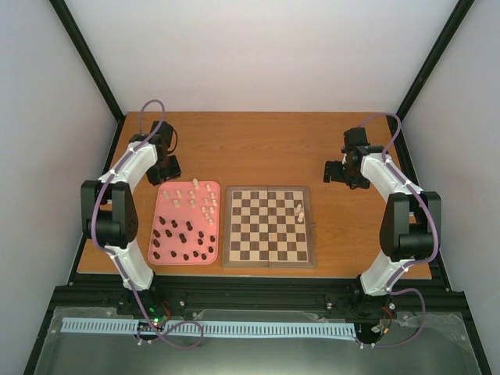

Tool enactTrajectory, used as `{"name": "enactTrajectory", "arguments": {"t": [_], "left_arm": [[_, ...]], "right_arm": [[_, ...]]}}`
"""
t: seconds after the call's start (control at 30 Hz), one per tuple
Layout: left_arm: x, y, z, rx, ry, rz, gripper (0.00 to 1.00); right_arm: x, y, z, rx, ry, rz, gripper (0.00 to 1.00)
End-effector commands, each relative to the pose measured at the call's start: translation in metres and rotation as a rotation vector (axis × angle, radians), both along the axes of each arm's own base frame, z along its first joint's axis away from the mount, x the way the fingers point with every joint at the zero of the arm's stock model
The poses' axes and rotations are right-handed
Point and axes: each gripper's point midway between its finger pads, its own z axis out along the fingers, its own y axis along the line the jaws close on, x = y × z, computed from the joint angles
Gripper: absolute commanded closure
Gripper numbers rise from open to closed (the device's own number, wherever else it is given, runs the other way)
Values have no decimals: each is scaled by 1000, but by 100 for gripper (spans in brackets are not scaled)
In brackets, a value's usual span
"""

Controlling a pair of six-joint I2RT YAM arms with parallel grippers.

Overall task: Set up the chess pieces on the board
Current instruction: Pick up the chess piece from the storage box.

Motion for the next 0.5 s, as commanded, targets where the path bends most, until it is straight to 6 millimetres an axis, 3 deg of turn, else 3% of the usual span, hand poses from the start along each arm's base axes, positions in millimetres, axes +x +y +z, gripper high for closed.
{"name": "enactTrajectory", "arguments": {"t": [0.0,0.2,0.47], "left_arm": [[7,-6,-11,-50,-9,12,54],[13,-9,-8,-50,-11,-23,56],[3,-21,-29,-45,50,-71,59]], "right_arm": [[-1,-4,7,-4,-24,-3,0],[1,-3,4,2,-18,-5,0],[4,-1,5,6,-18,-4,0]]}}
